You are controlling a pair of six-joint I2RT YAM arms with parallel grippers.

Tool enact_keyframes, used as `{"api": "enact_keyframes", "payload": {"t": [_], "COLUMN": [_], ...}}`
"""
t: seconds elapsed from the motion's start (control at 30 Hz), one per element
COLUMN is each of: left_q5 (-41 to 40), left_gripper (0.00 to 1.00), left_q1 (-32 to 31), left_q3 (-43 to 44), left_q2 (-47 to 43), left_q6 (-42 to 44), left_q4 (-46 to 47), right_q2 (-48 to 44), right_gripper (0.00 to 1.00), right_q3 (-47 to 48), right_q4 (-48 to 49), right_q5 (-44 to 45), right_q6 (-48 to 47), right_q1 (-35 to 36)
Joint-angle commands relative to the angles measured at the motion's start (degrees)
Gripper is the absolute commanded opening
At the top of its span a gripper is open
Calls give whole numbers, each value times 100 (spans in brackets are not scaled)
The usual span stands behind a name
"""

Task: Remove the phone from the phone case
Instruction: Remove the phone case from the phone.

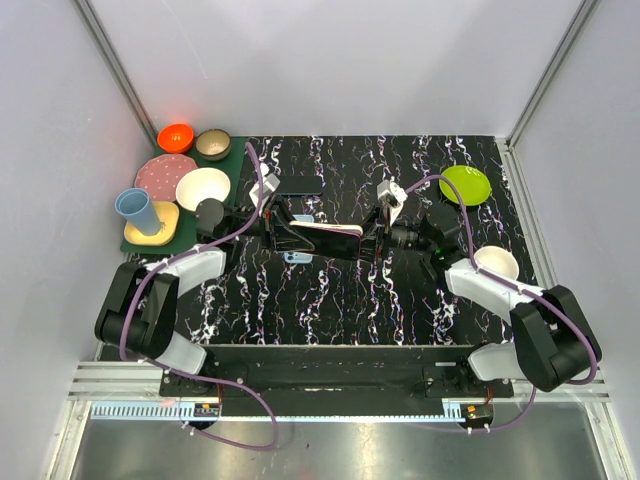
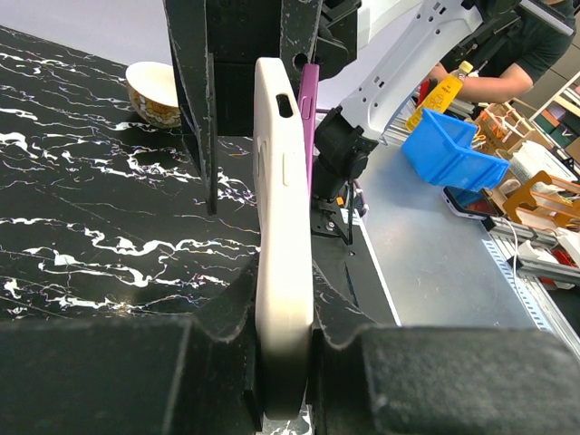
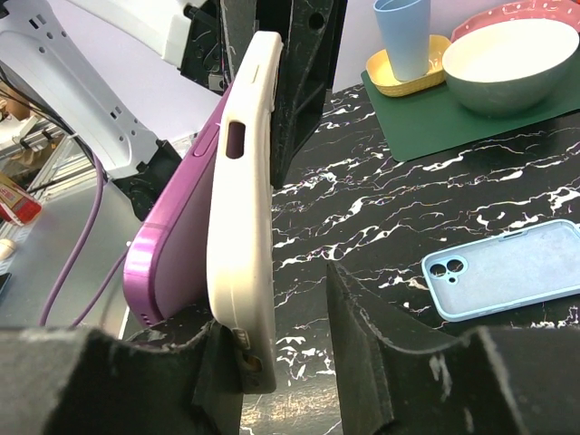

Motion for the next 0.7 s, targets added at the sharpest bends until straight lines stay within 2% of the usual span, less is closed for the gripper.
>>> {"api": "enact_keyframes", "payload": {"t": [0.0, 0.1, 0.5, 0.57, 0.67], "left_q5": [-633, -642, -660, -677, -677], "left_gripper": [0, 0, 0, 0, 0], "left_q1": [-118, -127, -180, -189, -180], "left_q3": [111, 119, 216, 216, 295], "left_q2": [29, 38, 90, 108, 143], "left_q6": [163, 268, 629, 620, 620], "left_q4": [312, 171, -453, -471, -584], "right_q2": [-79, -79, -26, -17, -9], "right_gripper": [42, 39, 4, 0, 0], "right_q3": [146, 146, 76, 32, -3], "right_q4": [356, 347, 654, 733, 795], "right_q5": [87, 87, -89, -97, -133], "right_q6": [-293, -346, -355, -355, -294], "right_q1": [224, 224, 224, 233, 233]}}
